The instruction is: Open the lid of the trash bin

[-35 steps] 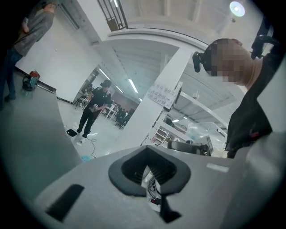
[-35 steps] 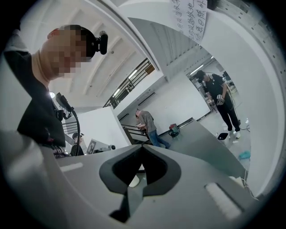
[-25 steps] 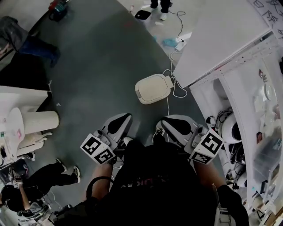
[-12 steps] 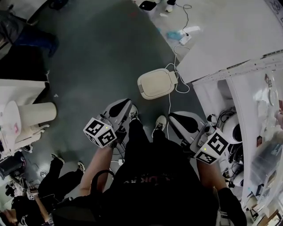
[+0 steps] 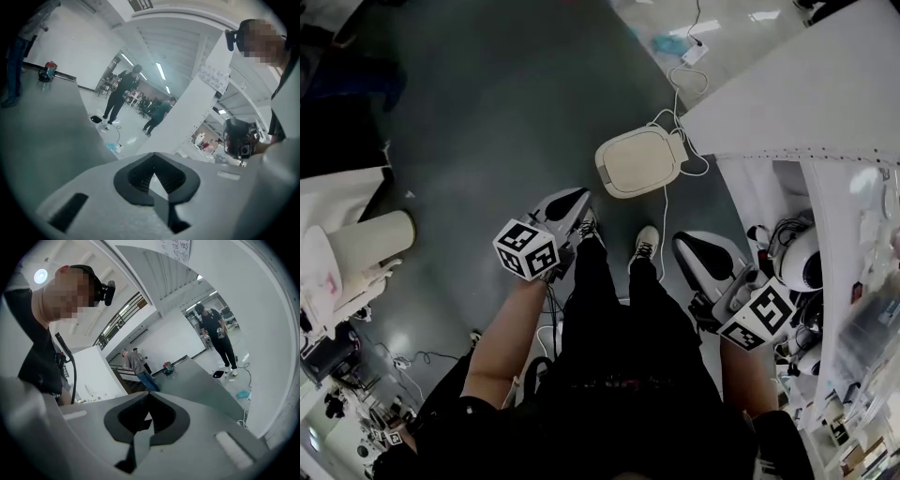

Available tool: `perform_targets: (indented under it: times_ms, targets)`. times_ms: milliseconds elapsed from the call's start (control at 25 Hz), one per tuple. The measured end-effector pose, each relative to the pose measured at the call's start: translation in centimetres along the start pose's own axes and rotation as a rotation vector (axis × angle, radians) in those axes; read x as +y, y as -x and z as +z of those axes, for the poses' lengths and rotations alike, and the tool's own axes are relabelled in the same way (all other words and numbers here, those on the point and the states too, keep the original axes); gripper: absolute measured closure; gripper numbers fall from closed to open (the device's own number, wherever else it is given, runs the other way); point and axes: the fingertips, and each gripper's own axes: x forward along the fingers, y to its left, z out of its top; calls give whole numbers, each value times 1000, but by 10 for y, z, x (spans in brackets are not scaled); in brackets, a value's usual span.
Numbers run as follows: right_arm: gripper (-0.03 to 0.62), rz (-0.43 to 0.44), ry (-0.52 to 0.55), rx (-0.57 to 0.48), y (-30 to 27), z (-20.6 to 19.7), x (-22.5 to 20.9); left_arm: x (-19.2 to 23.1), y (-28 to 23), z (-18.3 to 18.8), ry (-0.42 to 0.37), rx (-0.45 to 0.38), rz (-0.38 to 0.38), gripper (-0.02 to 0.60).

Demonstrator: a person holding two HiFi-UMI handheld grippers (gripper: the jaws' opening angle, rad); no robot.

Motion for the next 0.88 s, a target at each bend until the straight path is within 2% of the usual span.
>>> perform_targets:
  times_ms: [240, 520, 680, 880]
  targets:
    - [588, -37, -29, 24, -29, -14, -18, 53, -34, -35, 77, 77, -3, 566]
    - [588, -109, -91, 81, -40, -48, -42, 132, -67, -109, 178, 198, 66, 518]
    - [588, -151, -133, 117, -41, -74, -56, 171, -82, -151, 271, 241, 97, 502]
    - [589, -185, -203, 161, -41, -111, -72, 211, -104, -196, 473, 230, 129, 477]
